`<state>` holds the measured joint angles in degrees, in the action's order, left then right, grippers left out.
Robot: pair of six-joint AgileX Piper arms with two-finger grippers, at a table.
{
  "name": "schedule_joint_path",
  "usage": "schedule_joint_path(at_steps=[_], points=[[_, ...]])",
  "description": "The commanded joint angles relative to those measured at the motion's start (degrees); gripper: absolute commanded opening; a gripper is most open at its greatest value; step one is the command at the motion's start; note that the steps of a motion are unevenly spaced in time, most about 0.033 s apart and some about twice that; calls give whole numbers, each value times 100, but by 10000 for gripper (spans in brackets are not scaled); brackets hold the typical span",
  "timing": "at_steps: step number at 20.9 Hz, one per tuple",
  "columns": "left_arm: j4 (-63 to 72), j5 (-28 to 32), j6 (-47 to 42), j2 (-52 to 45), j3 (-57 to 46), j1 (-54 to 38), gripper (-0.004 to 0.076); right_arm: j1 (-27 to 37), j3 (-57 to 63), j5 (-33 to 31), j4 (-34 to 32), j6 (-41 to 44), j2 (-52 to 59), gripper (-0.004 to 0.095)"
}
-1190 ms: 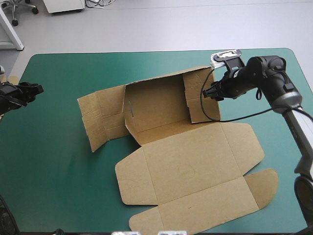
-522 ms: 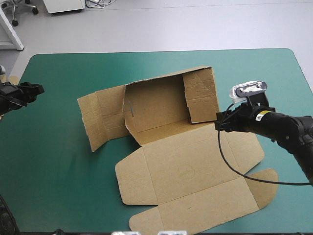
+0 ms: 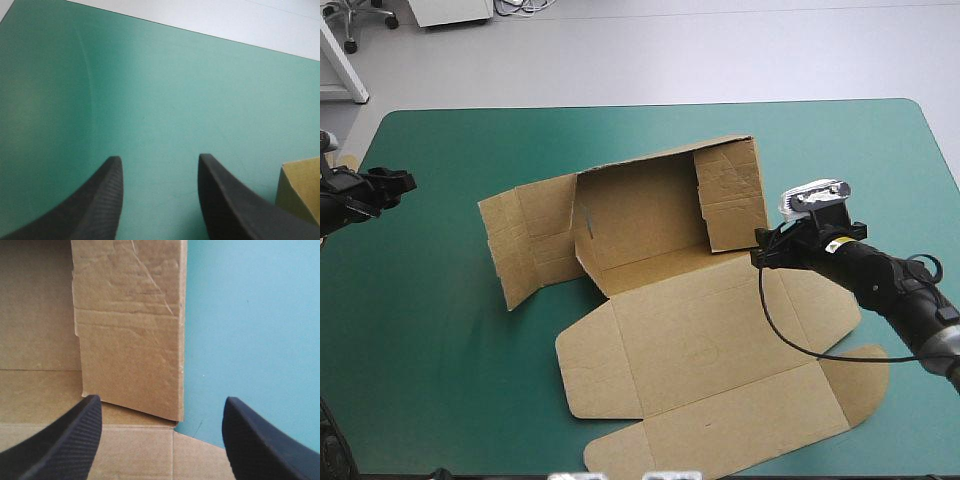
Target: Fold the box
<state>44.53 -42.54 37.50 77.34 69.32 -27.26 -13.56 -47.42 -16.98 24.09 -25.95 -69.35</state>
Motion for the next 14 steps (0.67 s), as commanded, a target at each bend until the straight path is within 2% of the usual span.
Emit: schedule_joint_path(at_steps=[1, 6, 10, 14], points=[[198, 257, 29, -158, 158, 123, 337, -111, -181, 419, 155, -291, -188, 644], [152, 245, 29, -158, 158, 158, 327, -201, -400, 921, 302, -370, -767, 640], [118, 245, 29, -158, 158, 158, 327, -201, -842, 757, 302, -433, -1346, 563], [118, 245, 29, -158, 158, 158, 327, -201, -1442, 324, 313, -437, -1808, 543]])
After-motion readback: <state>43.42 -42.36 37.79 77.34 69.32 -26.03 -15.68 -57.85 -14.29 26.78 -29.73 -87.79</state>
